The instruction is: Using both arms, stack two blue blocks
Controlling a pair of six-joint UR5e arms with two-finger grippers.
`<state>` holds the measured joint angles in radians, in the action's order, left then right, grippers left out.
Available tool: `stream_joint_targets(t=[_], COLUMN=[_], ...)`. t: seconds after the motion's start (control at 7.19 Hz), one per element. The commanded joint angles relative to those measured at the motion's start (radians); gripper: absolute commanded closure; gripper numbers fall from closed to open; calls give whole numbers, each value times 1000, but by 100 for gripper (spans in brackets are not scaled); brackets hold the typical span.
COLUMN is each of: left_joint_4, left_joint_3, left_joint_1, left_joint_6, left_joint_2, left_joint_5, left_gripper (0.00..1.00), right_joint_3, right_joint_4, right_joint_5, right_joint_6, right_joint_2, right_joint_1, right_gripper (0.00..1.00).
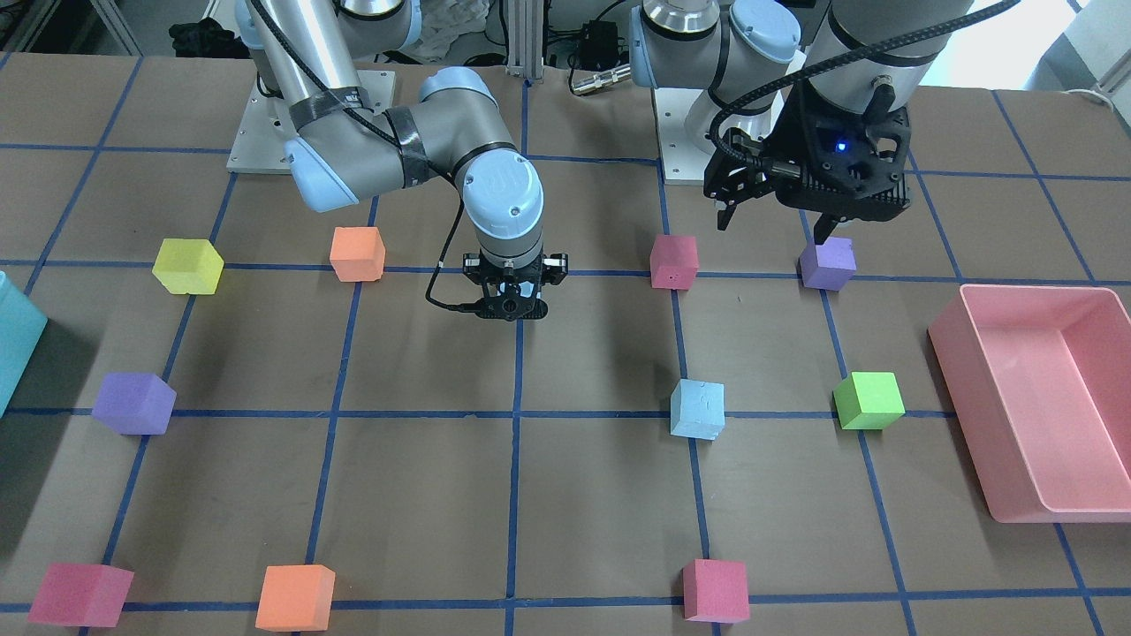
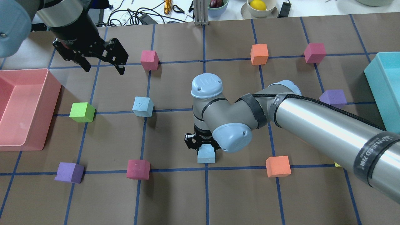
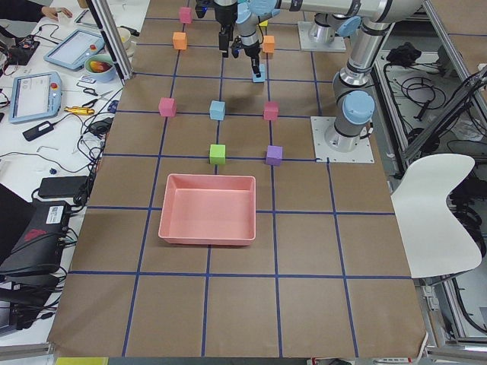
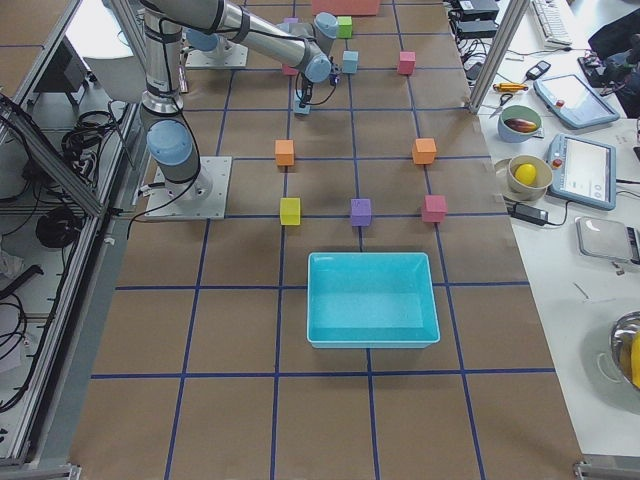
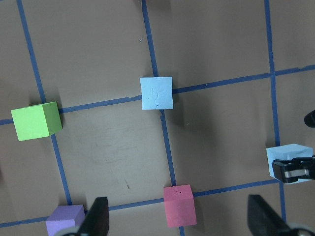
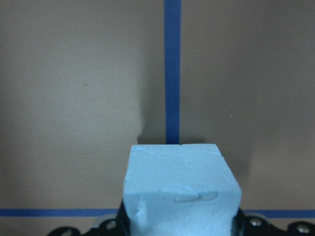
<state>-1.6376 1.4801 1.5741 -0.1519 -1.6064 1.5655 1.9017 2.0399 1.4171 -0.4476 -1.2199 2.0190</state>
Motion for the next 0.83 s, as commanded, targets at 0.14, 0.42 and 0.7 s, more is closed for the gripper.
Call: stream_joint_targets(t=[0.14, 0.42, 0.7], left_joint_4=[2, 129, 277], left_joint_3=[8, 122, 237], left_joint_1=[0, 0, -5], left_joint_6=[6, 5, -21], left_joint_2=[-20, -21, -26], left_joint_5=[-4, -4, -4], left_gripper=[0, 0, 0], right_joint_3=[17, 13, -18], right_joint_4=[59, 60, 45], right_joint_5=[-1, 0, 6], right_joint_6=[-13, -13, -11], right_joint_2=[-1, -3, -30], right_joint_1=[1, 0, -29], right_gripper=[35, 0, 0])
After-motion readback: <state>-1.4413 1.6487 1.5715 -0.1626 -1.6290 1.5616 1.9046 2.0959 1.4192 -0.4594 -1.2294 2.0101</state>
